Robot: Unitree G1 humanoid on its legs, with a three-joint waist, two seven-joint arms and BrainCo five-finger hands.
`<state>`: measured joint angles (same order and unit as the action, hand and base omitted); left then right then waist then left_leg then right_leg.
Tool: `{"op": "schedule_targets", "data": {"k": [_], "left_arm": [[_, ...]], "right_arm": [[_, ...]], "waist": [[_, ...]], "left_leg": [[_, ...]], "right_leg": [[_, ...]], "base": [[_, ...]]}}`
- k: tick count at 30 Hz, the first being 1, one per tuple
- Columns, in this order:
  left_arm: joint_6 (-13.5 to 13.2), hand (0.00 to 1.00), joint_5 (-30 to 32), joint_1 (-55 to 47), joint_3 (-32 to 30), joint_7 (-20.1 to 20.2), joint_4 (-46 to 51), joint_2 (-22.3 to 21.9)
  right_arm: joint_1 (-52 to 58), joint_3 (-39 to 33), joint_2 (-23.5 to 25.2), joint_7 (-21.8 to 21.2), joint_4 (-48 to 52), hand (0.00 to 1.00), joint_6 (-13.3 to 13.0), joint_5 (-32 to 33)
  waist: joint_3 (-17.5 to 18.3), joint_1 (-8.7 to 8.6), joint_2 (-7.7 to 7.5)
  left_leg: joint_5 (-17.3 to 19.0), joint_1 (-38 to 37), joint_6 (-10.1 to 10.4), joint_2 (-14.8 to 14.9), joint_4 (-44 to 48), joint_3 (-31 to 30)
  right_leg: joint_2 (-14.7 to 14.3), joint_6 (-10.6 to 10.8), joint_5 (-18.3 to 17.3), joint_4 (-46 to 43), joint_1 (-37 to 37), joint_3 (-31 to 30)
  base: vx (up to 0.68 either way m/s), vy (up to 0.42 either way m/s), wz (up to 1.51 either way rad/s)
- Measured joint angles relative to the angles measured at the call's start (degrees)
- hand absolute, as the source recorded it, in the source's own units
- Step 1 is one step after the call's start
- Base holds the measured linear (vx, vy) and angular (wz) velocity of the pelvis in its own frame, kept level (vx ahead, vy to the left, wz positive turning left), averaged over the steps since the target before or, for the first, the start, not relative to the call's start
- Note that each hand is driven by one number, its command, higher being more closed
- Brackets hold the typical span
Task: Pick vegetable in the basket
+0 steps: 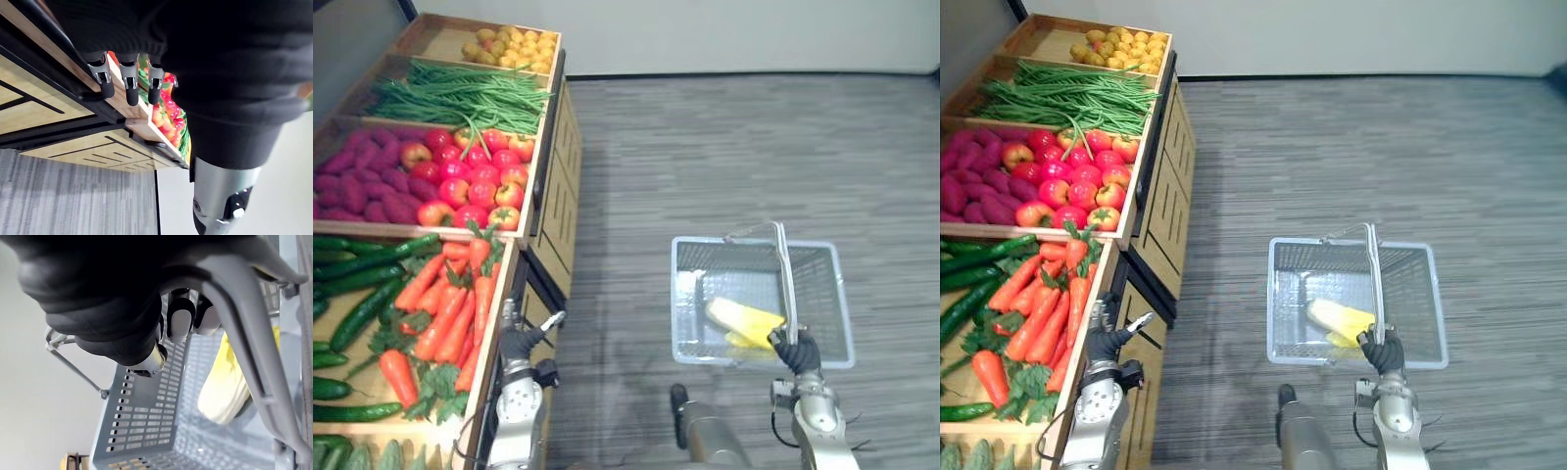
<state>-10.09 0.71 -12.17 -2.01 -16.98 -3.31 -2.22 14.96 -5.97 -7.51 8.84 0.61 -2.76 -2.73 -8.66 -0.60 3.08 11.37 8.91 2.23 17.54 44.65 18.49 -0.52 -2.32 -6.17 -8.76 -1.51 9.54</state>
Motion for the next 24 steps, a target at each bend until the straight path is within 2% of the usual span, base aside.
{"op": "schedule_targets", "data": {"k": [2,3,4,6,7,8,10,11,12,13,14,15,16,18,19,21,22,23,24], "left_arm": [[-0.3,0.00,0.0,0.8,0.0,-0.5,0.0,0.0],[-0.3,0.00,0.1,1.3,0.0,-0.6,0.0,0.0],[-0.3,0.00,0.1,1.9,-0.1,-0.7,0.0,0.3],[-0.3,0.00,0.1,2.1,-0.2,-0.7,0.4,0.3],[-0.3,0.00,0.1,1.6,-0.6,-0.7,0.5,0.4],[-0.2,0.00,0.2,1.0,-0.9,-0.7,0.5,0.6],[-0.1,0.00,1.2,-0.3,-0.9,-0.7,0.6,0.6],[0.3,0.00,2.4,-1.1,-0.9,-0.7,0.6,0.6],[0.9,0.00,3.7,-1.7,-0.9,-0.7,0.9,0.8],[1.0,0.00,4.4,-2.0,-0.9,-0.7,1.5,1.1],[1.1,0.00,5.8,-2.0,-0.8,-0.9,3.0,2.0],[1.1,0.00,6.9,-1.9,-0.8,-0.9,4.0,2.6],[1.2,0.00,7.4,-1.9,-1.1,-1.4,5.5,3.0],[1.2,0.00,8.2,-1.9,-0.9,-2.0,7.4,3.5],[1.1,0.00,9.0,-1.8,-0.7,-2.0,8.6,3.5],[1.1,0.00,9.0,-1.9,-0.5,-2.0,9.6,3.7],[1.0,0.00,9.0,-2.1,-0.6,-2.1,10.3,4.2],[1.3,0.00,9.0,-1.8,-0.7,-2.0,9.4,4.2],[1.5,0.00,9.0,-2.1,-0.4,-2.0,9.4,3.7]], "right_arm": [[-1.2,-1.5,0.0,0.1,-1.4,1.00,-0.9,0.4],[-1.6,-2.3,-0.1,0.2,-2.3,1.00,-0.9,0.5],[-1.8,-3.7,0.0,0.3,-4.0,1.00,-1.0,0.5],[-2.0,-5.3,-0.2,0.9,-6.2,1.00,-0.9,0.5],[-2.2,-5.7,-0.1,1.0,-8.5,1.00,-0.7,0.4],[-2.3,-5.9,0.4,1.0,-11.1,1.00,-0.3,0.3],[-2.2,-6.4,0.5,1.0,-13.9,1.00,0.6,0.3],[-2.1,-7.3,0.4,1.0,-16.0,1.00,1.1,-0.2],[-1.9,-8.2,0.5,1.1,-17.4,1.00,1.4,-0.1],[-1.6,-8.8,0.7,1.0,-17.6,1.00,1.7,-0.1],[-0.5,-9.8,2.0,1.0,-17.8,1.00,1.9,-0.1],[0.7,-10.0,2.7,1.0,-17.8,1.00,1.9,0.0],[1.6,-10.0,3.3,1.0,-17.7,1.00,1.9,0.1],[2.8,-10.0,4.5,1.0,-17.6,1.00,1.9,0.5],[3.4,-9.9,5.2,1.0,-17.5,1.00,1.8,0.8],[4.0,-10.1,5.6,1.3,-17.5,1.00,1.8,2.1],[6.3,-10.2,5.8,1.7,-17.5,1.00,1.7,2.9],[7.5,-10.1,5.4,1.3,-18.1,1.00,1.7,3.7],[7.8,-10.1,5.3,1.3,-18.2,1.00,1.7,4.0]], "waist": [[0.1,-0.05,0.37],[0.1,-0.09,0.56],[0.3,-0.39,0.68],[0.3,-0.31,0.46],[0.3,-0.05,0.46],[-0.1,-0.03,-0.21],[-0.1,-0.11,-0.78],[-0.5,-0.14,-1.51],[-0.5,-0.58,-1.52],[-0.4,-0.93,-1.75],[-0.5,-2.00,-2.33],[-0.6,-2.26,-3.07],[-0.7,-1.68,-3.54],[-0.7,-1.76,-3.83],[-0.6,-1.61,-4.01],[-0.5,-1.21,-4.55],[0.2,-0.90,-6.61],[0.6,-0.11,-6.81],[1.1,-0.06,-6.18]], "left_leg": [[-1.0,0.4,0.1,-1.5,-9.0,7.8],[-2.8,0.5,-0.4,-1.9,-13.1,12.4],[-2.5,-0.8,-1.4,-2.7,-15.7,16.8],[-1.5,-2.6,-3.0,-5.3,-21.4,18.5],[-0.8,-3.8,-4.2,-7.5,-25.4,16.6],[-1.6,-5.1,-5.0,-9.7,-28.2,14.6],[-1.7,-6.6,-5.2,-12.1,-30.4,12.1],[-1.6,-7.2,-5.5,-14.2,-31.3,9.1],[-1.2,-7.8,-6.1,-15.9,-32.0,6.0],[-1.1,-8.3,-6.6,-16.8,-32.1,4.1],[-1.2,-8.7,-7.6,-18.0,-31.6,0.5],[-1.1,-8.7,-8.0,-18.4,-31.0,-1.8],[-0.7,-8.6,-8.3,-18.4,-29.7,-4.5],[-0.3,-8.5,-8.0,-18.2,-28.6,-9.3],[0.5,-7.8,-7.2,-17.9,-27.2,-11.9],[2.4,-5.8,-6.1,-17.8,-23.9,-14.5],[4.4,-4.3,-4.9,-18.8,-21.0,-15.7],[6.8,-3.2,-3.3,-18.2,-18.0,-16.8],[7.4,-2.7,-2.5,-17.0,-17.3,-16.8]], "right_leg": [[1.0,0.2,-0.2,0.8,-1.3,3.0],[1.4,0.9,-0.8,0.7,-1.7,4.4],[2.4,2.1,-1.9,0.6,-2.6,6.7],[3.4,3.1,-2.5,0.2,-2.9,8.9],[3.6,3.3,-2.9,0.2,-3.6,10.1],[4.7,3.7,-3.2,-0.5,-5.0,11.5],[6.9,5.3,-5.1,-5.1,-5.3,12.8],[9.3,6.2,-6.8,-12.1,-4.0,13.6],[11.6,6.4,-7.1,-21.6,-1.3,12.9],[12.5,5.4,-6.5,-27.4,0.9,10.9],[12.3,3.8,-7.4,-35.1,4.5,3.9],[10.4,4.2,-9.5,-35.9,5.9,-2.3],[7.9,4.9,-11.5,-35.5,7.7,-8.1],[4.9,5.4,-13.1,-33.7,10.1,-15.3],[3.2,6.1,-13.5,-31.1,11.3,-18.5],[2.7,6.2,-12.8,-26.0,12.2,-21.2],[4.8,5.3,-7.6,-20.2,11.8,-20.6],[5.3,8.2,-8.6,-19.7,11.4,-19.3],[4.7,7.7,-8.5,-18.9,11.0,-18.3]], "base": [[0.16,0.036,0.77],[0.12,0.056,0.97],[0.18,0.116,1.28],[0.16,0.141,1.09],[0.13,0.147,0.94],[0.13,0.135,1.02],[0.10,0.093,0.99],[0.14,0.107,1.28],[0.15,0.096,1.29],[0.20,0.026,1.61],[0.17,-0.030,1.61],[0.26,-0.099,1.79],[0.19,-0.106,1.28],[0.18,-0.135,1.35],[0.15,-0.180,1.45],[0.08,-0.182,1.00],[0.07,-0.258,0.80],[0.09,-0.264,0.67],[0.10,-0.216,0.43]]}}
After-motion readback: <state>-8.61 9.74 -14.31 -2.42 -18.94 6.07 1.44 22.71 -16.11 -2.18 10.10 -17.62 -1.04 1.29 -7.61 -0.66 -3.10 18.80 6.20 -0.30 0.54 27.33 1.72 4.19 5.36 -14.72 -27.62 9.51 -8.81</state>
